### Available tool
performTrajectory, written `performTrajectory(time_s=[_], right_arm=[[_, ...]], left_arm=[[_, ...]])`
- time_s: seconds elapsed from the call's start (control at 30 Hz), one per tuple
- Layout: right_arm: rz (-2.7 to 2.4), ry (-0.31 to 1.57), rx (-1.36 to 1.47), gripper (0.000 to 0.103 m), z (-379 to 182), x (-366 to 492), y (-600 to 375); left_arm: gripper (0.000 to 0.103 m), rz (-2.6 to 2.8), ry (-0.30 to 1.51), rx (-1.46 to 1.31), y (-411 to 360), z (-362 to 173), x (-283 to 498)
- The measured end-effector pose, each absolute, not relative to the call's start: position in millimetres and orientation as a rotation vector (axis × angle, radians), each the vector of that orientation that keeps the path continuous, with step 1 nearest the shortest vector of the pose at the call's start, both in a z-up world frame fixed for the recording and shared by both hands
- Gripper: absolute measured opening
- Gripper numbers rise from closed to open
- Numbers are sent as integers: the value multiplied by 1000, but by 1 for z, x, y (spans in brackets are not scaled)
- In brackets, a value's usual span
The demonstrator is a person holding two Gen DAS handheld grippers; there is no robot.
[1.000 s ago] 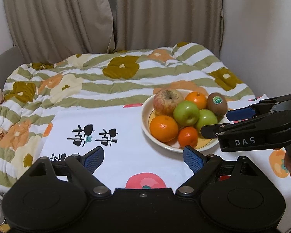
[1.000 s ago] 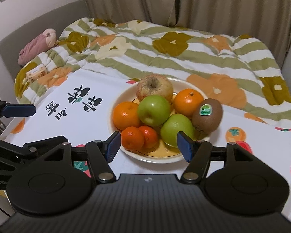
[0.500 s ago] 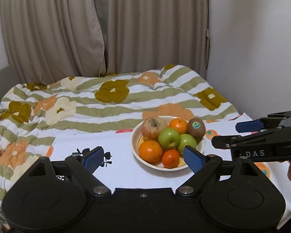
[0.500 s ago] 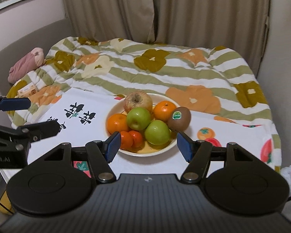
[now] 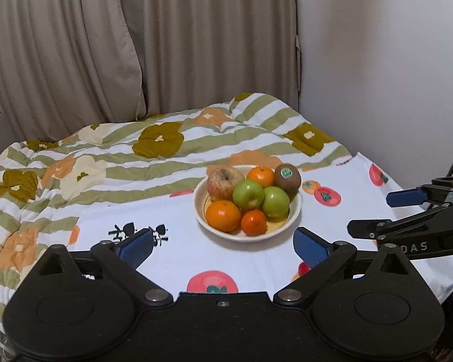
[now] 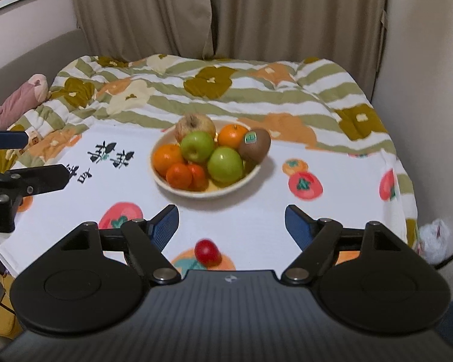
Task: Organize fruits
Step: 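Withdraw both tools from the bowl toward the two cherry tomatoes, then grasp a cherry tomato with the right tool while the left tool grasps the other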
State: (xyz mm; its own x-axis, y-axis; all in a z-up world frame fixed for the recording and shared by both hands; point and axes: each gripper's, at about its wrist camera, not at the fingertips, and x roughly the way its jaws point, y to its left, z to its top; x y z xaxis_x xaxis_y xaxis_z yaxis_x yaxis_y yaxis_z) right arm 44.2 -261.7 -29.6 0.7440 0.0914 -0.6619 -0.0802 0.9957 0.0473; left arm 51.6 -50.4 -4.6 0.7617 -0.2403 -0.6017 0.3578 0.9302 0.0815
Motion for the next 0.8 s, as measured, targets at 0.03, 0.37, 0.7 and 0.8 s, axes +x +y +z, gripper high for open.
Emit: performTrajectory(time_s=[0.03, 0.37, 0.7, 0.8], right_arm=[[92, 730, 20, 92, -32, 41, -262], [108, 762, -23, 92, -52, 25, -270], [316, 775, -93, 89, -85, 60, -290], [383, 770, -124, 89, -96, 71, -291]], left_arm=[[101, -334, 629, 196, -49, -6, 49], [101, -403, 695, 200, -56, -37, 24], [95, -473, 776, 221, -112, -89, 24], [88, -500, 813, 228, -130, -110, 29]])
